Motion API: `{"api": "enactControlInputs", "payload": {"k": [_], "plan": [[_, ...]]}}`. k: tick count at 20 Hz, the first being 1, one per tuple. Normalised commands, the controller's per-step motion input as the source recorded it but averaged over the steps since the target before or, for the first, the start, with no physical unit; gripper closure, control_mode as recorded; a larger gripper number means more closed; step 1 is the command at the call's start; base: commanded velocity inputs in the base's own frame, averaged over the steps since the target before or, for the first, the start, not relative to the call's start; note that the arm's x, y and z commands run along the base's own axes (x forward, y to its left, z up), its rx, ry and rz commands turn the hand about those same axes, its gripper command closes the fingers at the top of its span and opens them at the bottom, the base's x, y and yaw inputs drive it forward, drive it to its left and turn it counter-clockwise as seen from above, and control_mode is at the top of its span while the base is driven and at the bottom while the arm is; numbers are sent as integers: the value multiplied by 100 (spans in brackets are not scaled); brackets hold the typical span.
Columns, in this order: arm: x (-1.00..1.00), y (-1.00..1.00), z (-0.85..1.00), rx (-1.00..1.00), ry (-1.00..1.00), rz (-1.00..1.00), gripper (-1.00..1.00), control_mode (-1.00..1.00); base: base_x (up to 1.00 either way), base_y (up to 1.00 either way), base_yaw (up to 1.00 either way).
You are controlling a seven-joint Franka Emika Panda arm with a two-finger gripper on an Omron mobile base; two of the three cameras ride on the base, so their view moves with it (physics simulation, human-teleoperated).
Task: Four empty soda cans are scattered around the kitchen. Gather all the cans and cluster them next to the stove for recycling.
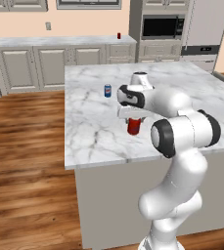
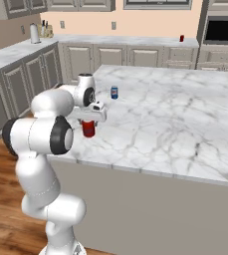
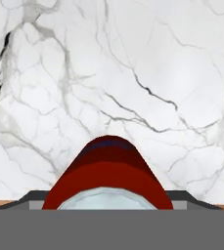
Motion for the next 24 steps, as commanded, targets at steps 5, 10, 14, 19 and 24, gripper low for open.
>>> {"api": "enactControlInputs", "payload": {"k": [5, 10, 14, 19, 24], "plan": [[-35, 0, 20, 0, -1, 0, 100, -100, 0, 0, 0], [-27, 0, 15, 0, 1, 0, 100, -100, 0, 0, 0], [-26, 0, 6, 0, 0, 0, 100, -100, 0, 0, 0], [-30, 0, 0, 0, 0, 0, 100, -100, 0, 0, 0], [-10, 2, 0, 0, 0, 0, 100, 100, -15, 8, 0]]}}
